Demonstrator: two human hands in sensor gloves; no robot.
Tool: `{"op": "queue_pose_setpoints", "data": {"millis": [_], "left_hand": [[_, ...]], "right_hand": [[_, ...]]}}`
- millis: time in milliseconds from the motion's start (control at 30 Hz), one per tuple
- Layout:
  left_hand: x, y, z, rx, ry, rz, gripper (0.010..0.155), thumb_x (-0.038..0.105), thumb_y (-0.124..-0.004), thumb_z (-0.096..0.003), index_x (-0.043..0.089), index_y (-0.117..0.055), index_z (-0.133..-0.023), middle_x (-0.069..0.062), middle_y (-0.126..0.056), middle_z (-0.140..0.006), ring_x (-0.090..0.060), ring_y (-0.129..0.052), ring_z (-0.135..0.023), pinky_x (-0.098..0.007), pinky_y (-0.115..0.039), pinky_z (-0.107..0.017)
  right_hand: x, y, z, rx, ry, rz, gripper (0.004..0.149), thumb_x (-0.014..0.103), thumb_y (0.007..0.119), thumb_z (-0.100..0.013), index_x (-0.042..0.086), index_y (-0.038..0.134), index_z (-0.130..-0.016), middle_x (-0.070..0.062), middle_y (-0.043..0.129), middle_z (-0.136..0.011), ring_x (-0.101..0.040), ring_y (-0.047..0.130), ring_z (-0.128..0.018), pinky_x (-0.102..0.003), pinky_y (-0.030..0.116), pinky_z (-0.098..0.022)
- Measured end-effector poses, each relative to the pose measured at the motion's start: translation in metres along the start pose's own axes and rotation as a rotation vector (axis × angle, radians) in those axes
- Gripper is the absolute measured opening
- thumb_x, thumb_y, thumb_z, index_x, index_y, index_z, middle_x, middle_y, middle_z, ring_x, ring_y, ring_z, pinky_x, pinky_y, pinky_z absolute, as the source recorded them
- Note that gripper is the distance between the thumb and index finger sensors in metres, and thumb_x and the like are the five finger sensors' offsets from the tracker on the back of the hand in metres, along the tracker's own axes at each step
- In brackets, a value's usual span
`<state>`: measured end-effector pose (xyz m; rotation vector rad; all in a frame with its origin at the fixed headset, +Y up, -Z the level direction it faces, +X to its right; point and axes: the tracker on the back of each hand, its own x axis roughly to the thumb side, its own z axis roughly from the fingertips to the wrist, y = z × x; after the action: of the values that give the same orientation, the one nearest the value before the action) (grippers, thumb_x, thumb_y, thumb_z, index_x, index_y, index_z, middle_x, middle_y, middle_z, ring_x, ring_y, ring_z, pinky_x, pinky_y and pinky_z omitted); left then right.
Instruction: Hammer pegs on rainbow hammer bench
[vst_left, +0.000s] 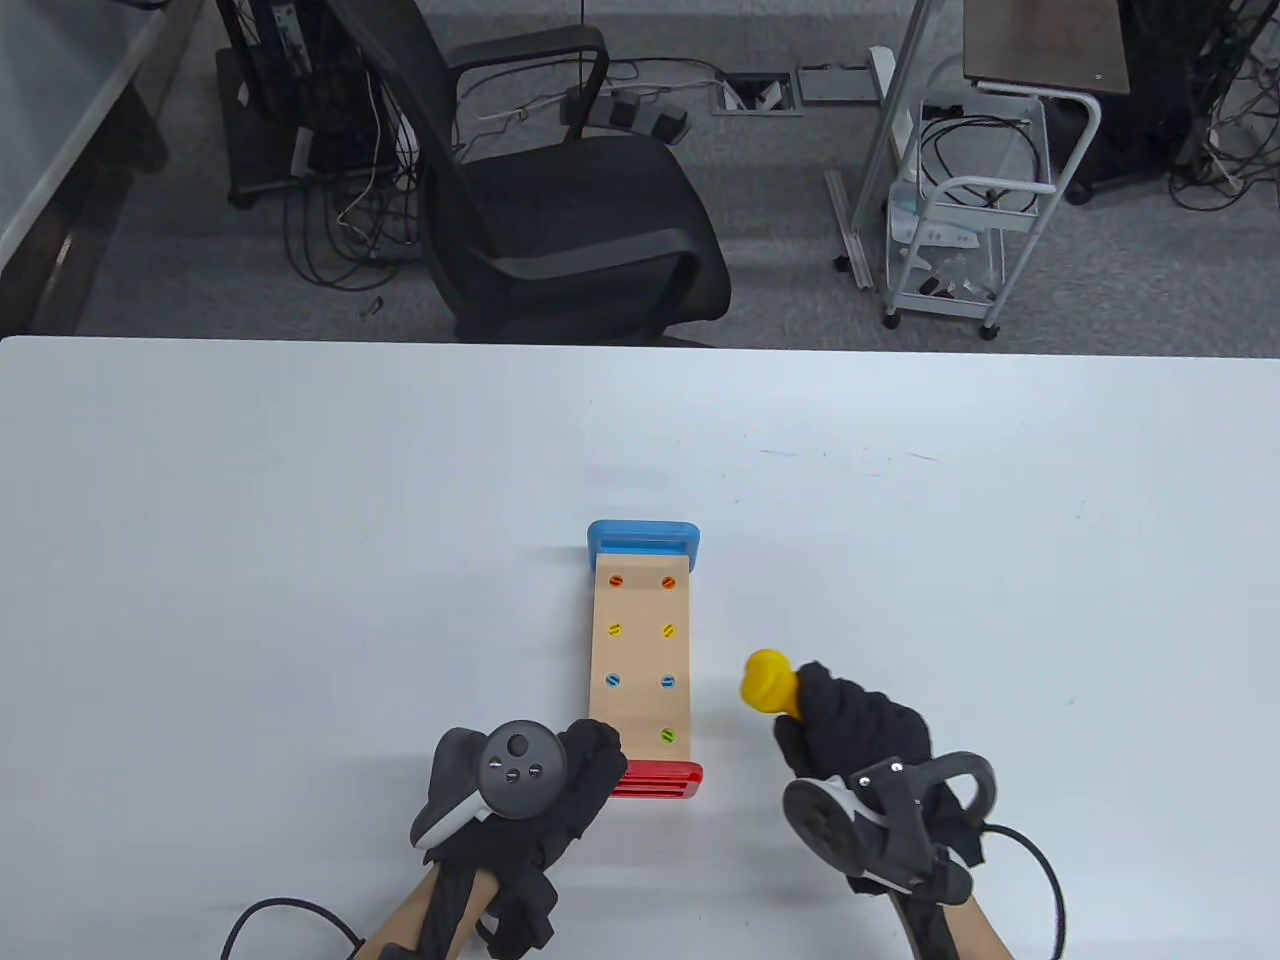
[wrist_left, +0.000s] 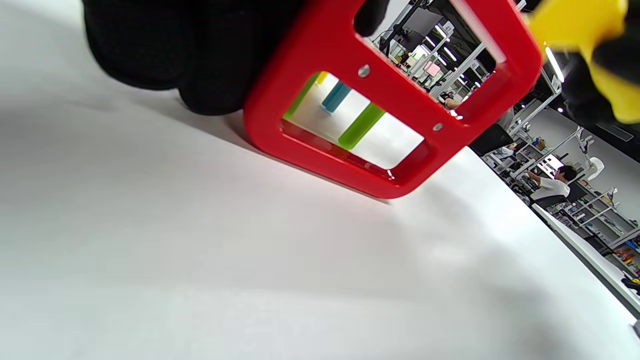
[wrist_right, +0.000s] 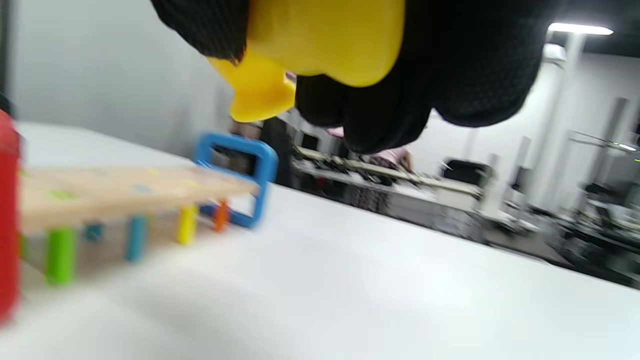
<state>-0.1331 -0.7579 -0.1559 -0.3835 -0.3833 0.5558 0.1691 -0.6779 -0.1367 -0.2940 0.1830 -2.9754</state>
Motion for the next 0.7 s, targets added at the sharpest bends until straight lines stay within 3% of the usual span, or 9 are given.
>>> {"op": "queue_pose_setpoints", "data": {"millis": [67, 133, 267, 467, 567, 700], "left_hand": [[0.0, 0.0, 0.0, -0.002, 0.001, 0.0, 0.069, 0.061, -0.035, -0.0554, 0.02, -0.05, -0.109, -0.038, -0.075, -0.107, -0.053, -0.092, -0.084, -0.059, -0.081, -0.057], [0.0, 0.0, 0.0, 0.001, 0.001, 0.001, 0.069, 0.061, -0.035, -0.0554, 0.02, -0.05, -0.109, -0.038, -0.075, -0.107, -0.053, -0.092, -0.084, -0.059, -0.081, -0.057], [0.0, 0.0, 0.0, 0.004, 0.003, -0.003, 0.069, 0.061, -0.035, -0.0554, 0.02, -0.05, -0.109, -0.038, -0.076, -0.106, -0.053, -0.092, -0.084, -0.059, -0.081, -0.057], [-0.001, 0.0, 0.0, 0.003, 0.003, -0.004, 0.069, 0.062, -0.035, -0.0553, 0.021, -0.05, -0.109, -0.038, -0.076, -0.106, -0.053, -0.092, -0.084, -0.059, -0.081, -0.057], [-0.001, 0.0, 0.0, -0.001, 0.003, -0.001, 0.069, 0.062, -0.035, -0.0552, 0.021, -0.05, -0.109, -0.038, -0.075, -0.107, -0.053, -0.092, -0.084, -0.059, -0.081, -0.057], [-0.001, 0.0, 0.001, 0.0, 0.003, -0.001, 0.07, 0.062, -0.035, -0.0551, 0.021, -0.05, -0.109, -0.038, -0.075, -0.107, -0.052, -0.092, -0.084, -0.059, -0.081, -0.057]], "right_hand": [[-0.028, 0.021, 0.003, 0.077, 0.112, 0.082, 0.064, 0.033, 0.075, -0.058, -0.002, 0.05, -0.105, -0.015, 0.079, -0.096, -0.041, 0.088, -0.082, -0.066, 0.077, -0.058], [-0.056, 0.045, 0.002, 0.168, 0.22, 0.116, 0.063, 0.029, 0.079, -0.056, 0.0, 0.049, -0.104, -0.011, 0.08, -0.093, -0.036, 0.089, -0.079, -0.068, 0.074, -0.06], [-0.105, 0.085, 0.003, 0.419, 0.394, -0.006, 0.066, 0.023, 0.079, -0.056, 0.002, 0.049, -0.11, -0.014, 0.074, -0.094, -0.041, 0.079, -0.082, -0.077, 0.06, -0.062], [-0.119, 0.104, 0.007, 0.603, 0.446, -0.043, 0.055, 0.024, 0.08, -0.056, 0.006, 0.061, -0.105, -0.027, 0.059, -0.103, -0.055, 0.06, -0.089, -0.083, 0.043, -0.061], [-0.117, 0.11, 0.006, 0.675, 0.464, -0.016, 0.06, 0.027, 0.083, -0.054, 0.005, 0.061, -0.105, -0.031, 0.057, -0.108, -0.058, 0.057, -0.092, -0.083, 0.044, -0.061], [-0.118, 0.113, 0.004, 0.688, 0.481, -0.007, 0.062, 0.029, 0.086, -0.052, 0.006, 0.062, -0.104, -0.032, 0.057, -0.111, -0.06, 0.056, -0.095, -0.083, 0.045, -0.062]]}}
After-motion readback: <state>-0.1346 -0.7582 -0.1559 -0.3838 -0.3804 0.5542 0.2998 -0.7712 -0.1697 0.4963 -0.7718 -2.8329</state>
